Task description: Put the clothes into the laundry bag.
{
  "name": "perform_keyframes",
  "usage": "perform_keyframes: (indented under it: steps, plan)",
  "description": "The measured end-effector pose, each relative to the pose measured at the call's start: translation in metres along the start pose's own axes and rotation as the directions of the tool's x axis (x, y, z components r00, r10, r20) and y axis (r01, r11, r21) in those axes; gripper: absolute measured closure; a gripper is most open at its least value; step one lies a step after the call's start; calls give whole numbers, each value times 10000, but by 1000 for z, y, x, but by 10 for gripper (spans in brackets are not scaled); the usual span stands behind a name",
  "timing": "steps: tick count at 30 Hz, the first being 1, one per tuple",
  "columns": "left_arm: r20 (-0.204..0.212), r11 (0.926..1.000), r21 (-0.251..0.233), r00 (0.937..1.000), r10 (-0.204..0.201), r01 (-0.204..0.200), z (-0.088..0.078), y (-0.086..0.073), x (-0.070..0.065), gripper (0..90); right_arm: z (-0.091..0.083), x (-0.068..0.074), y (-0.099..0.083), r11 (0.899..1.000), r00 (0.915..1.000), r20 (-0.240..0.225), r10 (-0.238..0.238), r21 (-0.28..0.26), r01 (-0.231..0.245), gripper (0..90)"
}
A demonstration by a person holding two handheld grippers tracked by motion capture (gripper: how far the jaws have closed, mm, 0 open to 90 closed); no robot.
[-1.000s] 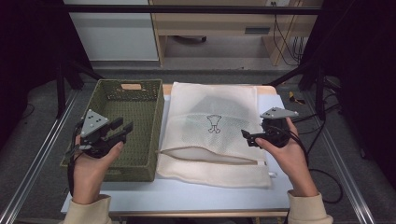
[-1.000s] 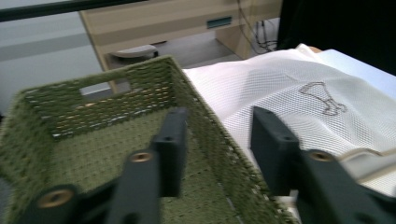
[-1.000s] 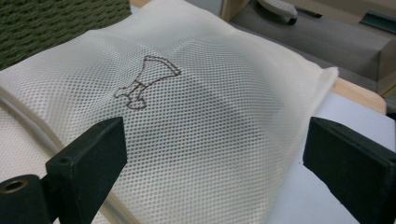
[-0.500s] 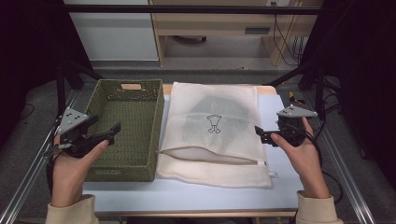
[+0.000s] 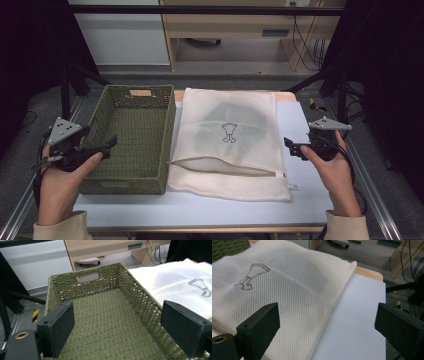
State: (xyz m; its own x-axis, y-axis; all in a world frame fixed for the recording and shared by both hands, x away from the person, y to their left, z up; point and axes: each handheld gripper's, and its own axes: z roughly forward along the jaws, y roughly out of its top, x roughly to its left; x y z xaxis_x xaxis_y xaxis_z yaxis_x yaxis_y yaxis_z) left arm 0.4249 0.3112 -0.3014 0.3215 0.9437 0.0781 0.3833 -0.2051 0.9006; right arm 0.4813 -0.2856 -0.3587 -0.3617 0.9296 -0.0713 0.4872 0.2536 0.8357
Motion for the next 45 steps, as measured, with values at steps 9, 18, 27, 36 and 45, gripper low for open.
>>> perform_keyframes:
  steps: [9, 18, 27, 36, 45]
  plan:
    - [-257, 9977, 660, 9996, 152, -135, 1, -19, 14, 88, 7, -12, -29, 9977, 9990, 259, 368, 551, -382, 84]
    - [-696, 9932, 1100, 9971, -306, 381, 3, -46, 42, 87, 14, -12, -41, 9963, 9990, 265, 350, 780, -369, 90]
    - [-768, 9918, 1235, 9968, -221, 315, 4, -55, 49, 69, 26, -12, -65, 9932, 9979, 176, 622, 978, -636, 92]
    - [-681, 9926, 1208, 9977, -38, 120, 7, -60, 45, 51, 30, -12, -83, 9924, 9965, 209, 810, 909, -826, 87]
    - [-701, 9920, 1262, 9974, 151, -62, 4, -65, 45, 53, 38, -7, -102, 9912, 9970, 6, 772, 1079, -768, 64]
